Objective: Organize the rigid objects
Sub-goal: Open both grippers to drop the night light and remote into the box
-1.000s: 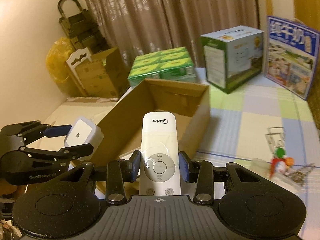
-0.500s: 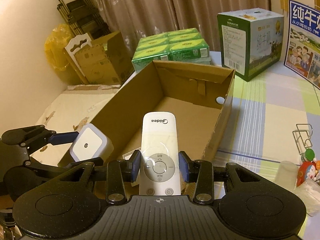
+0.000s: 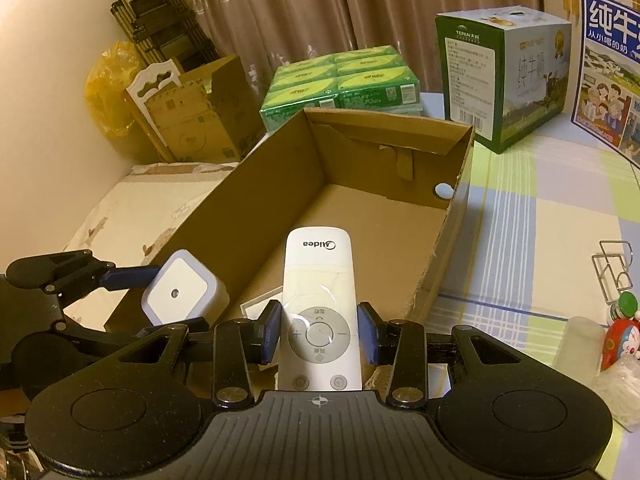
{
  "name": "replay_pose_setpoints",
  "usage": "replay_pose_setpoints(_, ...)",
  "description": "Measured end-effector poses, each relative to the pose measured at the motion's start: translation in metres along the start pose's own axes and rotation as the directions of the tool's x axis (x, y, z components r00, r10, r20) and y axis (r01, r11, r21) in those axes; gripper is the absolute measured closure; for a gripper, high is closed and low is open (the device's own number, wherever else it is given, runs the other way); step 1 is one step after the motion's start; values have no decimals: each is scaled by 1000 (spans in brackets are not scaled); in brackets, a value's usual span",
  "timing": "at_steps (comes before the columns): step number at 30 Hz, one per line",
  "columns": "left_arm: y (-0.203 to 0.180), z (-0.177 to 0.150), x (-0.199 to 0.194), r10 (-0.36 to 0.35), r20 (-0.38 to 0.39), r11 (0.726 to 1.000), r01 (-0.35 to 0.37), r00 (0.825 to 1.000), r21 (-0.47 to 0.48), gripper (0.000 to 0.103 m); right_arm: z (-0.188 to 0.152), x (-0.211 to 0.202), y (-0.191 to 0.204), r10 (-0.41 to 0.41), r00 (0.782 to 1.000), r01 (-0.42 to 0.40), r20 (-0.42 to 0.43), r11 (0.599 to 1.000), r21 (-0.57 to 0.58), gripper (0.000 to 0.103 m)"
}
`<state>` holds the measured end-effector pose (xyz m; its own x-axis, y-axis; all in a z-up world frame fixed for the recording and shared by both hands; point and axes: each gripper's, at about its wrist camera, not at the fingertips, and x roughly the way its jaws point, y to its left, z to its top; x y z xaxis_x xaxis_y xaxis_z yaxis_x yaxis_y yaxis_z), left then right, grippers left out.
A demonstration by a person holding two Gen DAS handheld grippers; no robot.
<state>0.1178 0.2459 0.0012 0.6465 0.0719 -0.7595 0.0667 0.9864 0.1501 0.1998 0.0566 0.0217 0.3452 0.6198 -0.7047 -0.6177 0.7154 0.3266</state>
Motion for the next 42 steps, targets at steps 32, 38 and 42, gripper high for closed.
replay_pose_setpoints(32, 2, -1, -17, 6, 26, 999, -4, 1000, -42, 42, 3, -4, 1, -65, 997, 66, 36, 998, -7, 65)
replay_pose_setpoints(38, 6, -1, -17, 5, 33, 998, -3, 999, -60, 42, 2, -1, 2, -87, 995, 88, 40, 996, -20, 65)
replay_pose_setpoints(42, 5, -3, -19, 5, 41, 997, -2, 999, -74, 42, 4, -2, 1, -109, 992, 112, 67, 993, -30, 57)
